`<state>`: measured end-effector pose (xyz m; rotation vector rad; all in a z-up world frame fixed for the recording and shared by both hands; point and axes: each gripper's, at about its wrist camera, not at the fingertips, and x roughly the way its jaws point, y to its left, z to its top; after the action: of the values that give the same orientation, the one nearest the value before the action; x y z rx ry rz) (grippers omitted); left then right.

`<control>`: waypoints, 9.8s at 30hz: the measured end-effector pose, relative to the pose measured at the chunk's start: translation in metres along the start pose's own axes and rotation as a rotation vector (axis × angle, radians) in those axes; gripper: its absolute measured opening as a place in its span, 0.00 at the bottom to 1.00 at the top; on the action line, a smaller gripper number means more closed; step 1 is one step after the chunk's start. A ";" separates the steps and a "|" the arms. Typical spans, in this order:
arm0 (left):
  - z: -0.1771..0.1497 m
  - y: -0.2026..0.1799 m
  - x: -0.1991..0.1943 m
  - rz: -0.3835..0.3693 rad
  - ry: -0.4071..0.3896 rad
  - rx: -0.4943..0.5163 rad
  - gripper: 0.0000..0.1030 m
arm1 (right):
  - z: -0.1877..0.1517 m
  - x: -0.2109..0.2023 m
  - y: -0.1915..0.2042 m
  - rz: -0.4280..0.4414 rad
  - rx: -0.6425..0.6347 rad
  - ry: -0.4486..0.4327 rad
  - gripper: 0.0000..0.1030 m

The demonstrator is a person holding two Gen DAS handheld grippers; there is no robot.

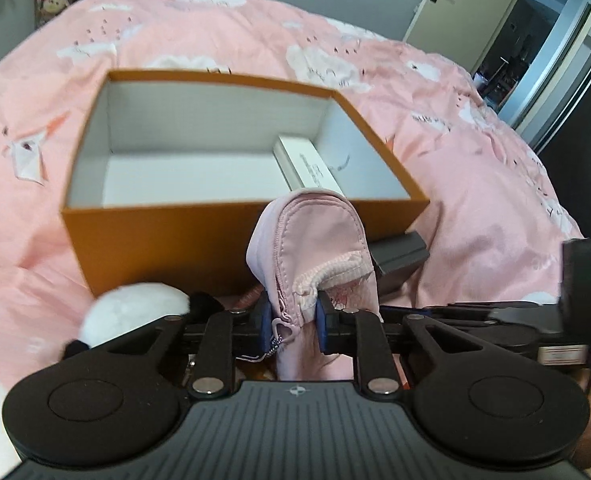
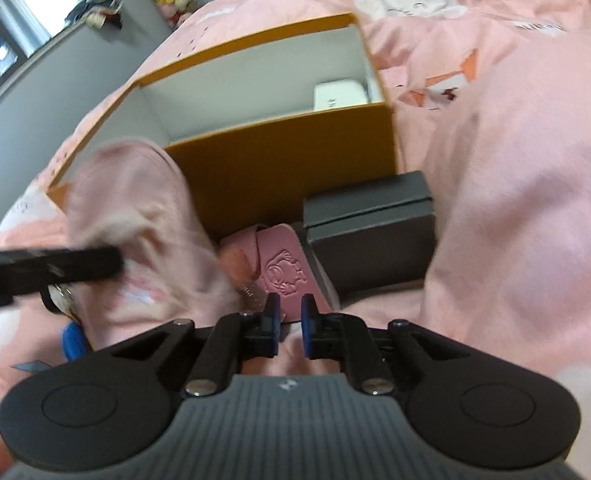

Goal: Organize objects

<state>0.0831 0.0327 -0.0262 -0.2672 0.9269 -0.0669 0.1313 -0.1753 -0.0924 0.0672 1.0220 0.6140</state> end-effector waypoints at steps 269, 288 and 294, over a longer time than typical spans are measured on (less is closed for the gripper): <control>0.006 0.028 0.040 -0.029 0.083 0.111 0.36 | 0.014 0.063 0.052 0.088 -0.251 0.016 0.46; -0.003 0.008 0.021 -0.161 0.065 0.134 0.36 | -0.008 -0.013 0.044 -0.036 -0.192 -0.088 0.23; -0.008 -0.008 0.018 -0.243 0.081 0.178 0.36 | -0.010 -0.044 0.015 0.118 0.007 -0.037 0.23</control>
<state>0.0883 0.0199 -0.0425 -0.2122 0.9587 -0.3845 0.1001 -0.1873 -0.0588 0.1455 0.9890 0.7141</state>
